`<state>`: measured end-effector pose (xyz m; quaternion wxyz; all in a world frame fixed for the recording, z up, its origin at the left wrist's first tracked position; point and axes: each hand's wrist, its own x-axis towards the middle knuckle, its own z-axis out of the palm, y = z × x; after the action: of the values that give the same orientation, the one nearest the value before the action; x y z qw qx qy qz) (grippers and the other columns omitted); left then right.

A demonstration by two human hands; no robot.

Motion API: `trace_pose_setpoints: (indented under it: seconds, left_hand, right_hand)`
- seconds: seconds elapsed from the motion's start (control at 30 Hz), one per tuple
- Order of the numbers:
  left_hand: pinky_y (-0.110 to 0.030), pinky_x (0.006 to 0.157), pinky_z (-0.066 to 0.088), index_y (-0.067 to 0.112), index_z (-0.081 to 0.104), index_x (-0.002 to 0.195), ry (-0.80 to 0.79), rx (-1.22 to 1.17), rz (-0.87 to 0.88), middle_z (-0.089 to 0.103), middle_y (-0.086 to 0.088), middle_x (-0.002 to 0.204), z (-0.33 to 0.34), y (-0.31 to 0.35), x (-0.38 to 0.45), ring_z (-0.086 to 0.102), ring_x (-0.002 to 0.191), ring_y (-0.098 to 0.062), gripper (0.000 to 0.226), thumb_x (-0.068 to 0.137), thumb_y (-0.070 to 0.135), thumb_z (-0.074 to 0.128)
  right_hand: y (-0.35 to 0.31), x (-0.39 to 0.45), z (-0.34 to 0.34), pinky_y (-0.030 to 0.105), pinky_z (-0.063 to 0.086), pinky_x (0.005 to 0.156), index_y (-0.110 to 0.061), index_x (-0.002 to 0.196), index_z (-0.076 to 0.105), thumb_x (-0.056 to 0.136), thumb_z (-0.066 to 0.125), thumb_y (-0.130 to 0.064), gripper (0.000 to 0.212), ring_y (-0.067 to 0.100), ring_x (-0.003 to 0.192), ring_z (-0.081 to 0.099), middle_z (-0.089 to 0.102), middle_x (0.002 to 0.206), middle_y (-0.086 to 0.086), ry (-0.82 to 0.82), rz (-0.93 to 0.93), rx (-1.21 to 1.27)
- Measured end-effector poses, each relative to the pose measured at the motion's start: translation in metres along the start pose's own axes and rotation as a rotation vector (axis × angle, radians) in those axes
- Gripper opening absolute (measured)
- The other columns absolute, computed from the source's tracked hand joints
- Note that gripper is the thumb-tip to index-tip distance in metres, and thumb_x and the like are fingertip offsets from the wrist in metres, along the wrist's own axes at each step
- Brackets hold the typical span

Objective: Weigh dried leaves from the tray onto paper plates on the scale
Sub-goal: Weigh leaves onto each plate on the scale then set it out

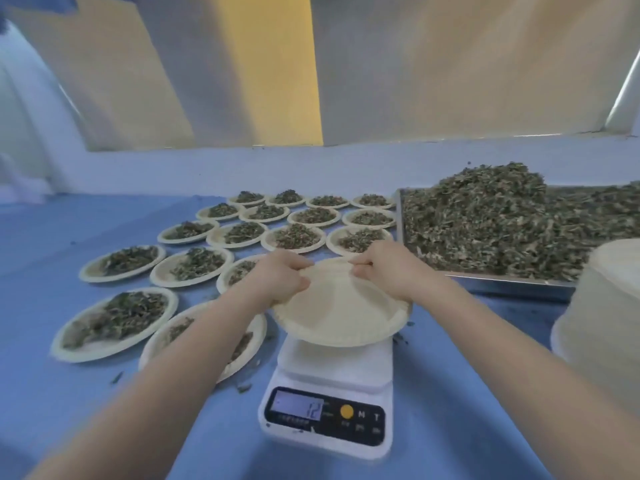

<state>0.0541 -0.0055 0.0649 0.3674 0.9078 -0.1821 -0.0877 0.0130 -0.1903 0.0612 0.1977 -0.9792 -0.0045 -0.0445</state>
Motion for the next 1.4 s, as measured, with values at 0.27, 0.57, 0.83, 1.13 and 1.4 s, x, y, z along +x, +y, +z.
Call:
trace_pose_setpoints:
  seconds: [0.27, 0.57, 0.83, 1.13, 1.4]
  left_hand:
    - [-0.028, 0.081, 0.049, 0.021, 0.057, 0.13, 0.068, -0.04, 0.02, 0.058, 0.0, 0.131, 0.036, -0.031, 0.009, 0.062, 0.102, -0.021, 0.042, 0.091, 0.007, 0.054]
    - [-0.025, 0.094, 0.045, 0.025, 0.05, 0.137, 0.223, -0.481, 0.033, 0.056, 0.005, 0.132, 0.031, -0.05, 0.006, 0.054, 0.116, -0.009, 0.056, 0.084, 0.032, 0.068]
    - [-0.035, 0.109, 0.037, 0.027, 0.052, 0.134, 0.367, -0.818, 0.205, 0.056, 0.011, 0.134, 0.041, -0.057, -0.014, 0.05, 0.124, -0.004, 0.042, 0.092, 0.033, 0.057]
    - [-0.026, 0.101, 0.045, 0.013, 0.052, 0.133, 0.439, -0.923, 0.325, 0.059, 0.001, 0.131, 0.046, -0.058, -0.031, 0.056, 0.119, -0.006, 0.036, 0.098, 0.018, 0.045]
    - [-0.028, 0.103, 0.044, 0.019, 0.053, 0.127, 0.422, -0.95, 0.384, 0.059, 0.002, 0.129, 0.046, -0.056, -0.036, 0.056, 0.119, -0.006, 0.03, 0.098, 0.016, 0.043]
  right_hand:
    - [0.022, 0.007, 0.036, 0.038, 0.049, 0.087, -0.006, 0.111, 0.068, 0.096, 0.054, -0.026, 0.029, 0.026, 0.1, 0.061, 0.068, 0.11, 0.012, 0.064, 0.037, -0.022]
    - [0.03, -0.003, 0.038, 0.025, 0.033, 0.091, -0.04, 0.131, 0.053, 0.09, 0.041, -0.064, 0.049, 0.007, 0.118, 0.05, 0.057, 0.127, -0.017, 0.227, 0.115, 0.428]
    - [0.029, -0.013, 0.045, 0.037, 0.037, 0.104, -0.035, 0.122, 0.057, 0.094, 0.036, -0.057, 0.041, 0.008, 0.121, 0.051, 0.057, 0.129, -0.01, 0.35, 0.133, 0.964]
    - [0.022, -0.024, 0.044, 0.045, 0.029, 0.111, -0.037, 0.118, 0.055, 0.1, 0.028, -0.048, 0.035, 0.007, 0.119, 0.052, 0.056, 0.131, -0.011, 0.395, 0.099, 1.028]
    - [0.025, -0.026, 0.045, 0.044, 0.027, 0.112, -0.037, 0.121, 0.053, 0.1, 0.027, -0.047, 0.035, 0.007, 0.12, 0.051, 0.054, 0.134, -0.011, 0.376, 0.098, 0.995]
